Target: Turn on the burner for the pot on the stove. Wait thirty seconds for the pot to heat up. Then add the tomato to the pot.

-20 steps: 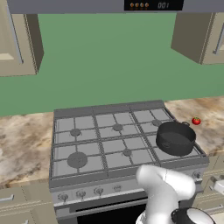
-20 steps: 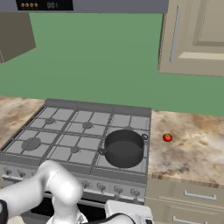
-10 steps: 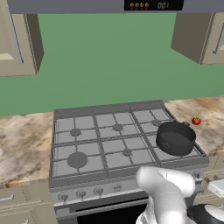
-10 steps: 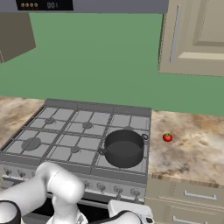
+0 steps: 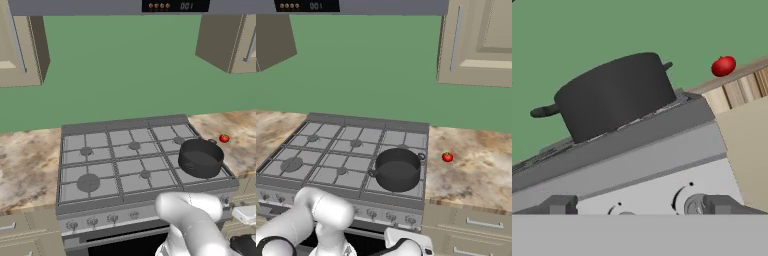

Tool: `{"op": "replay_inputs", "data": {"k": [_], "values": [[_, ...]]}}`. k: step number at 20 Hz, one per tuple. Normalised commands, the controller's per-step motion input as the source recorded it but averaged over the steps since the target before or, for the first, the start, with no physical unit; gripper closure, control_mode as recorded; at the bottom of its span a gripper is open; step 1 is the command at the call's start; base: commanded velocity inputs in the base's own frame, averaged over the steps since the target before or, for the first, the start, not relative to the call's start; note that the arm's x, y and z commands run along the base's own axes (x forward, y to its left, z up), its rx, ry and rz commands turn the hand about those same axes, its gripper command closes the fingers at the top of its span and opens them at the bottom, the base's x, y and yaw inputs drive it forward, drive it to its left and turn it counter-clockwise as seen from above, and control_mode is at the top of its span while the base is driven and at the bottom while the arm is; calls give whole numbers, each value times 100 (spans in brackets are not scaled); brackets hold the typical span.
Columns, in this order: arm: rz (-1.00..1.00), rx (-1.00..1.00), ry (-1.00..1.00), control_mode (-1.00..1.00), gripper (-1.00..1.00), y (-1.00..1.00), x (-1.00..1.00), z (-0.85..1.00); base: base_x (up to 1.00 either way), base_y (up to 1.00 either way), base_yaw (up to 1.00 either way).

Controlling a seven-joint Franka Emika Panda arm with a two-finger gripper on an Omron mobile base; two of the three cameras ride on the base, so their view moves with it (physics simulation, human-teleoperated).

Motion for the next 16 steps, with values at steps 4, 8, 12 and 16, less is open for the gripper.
{"op": "replay_inputs", "data": {"k": [4,8,12,16], "values": [[-4,0,0,-100,-100,-27,15,-26,0,0,0],[-4,0,0,-100,-100,-12,17,-14,0,0,0],[-4,0,0,-100,-100,0,19,-11,0,0,0],[-3,0,0,-100,-100,0,13,-7,0,0,0]]}}
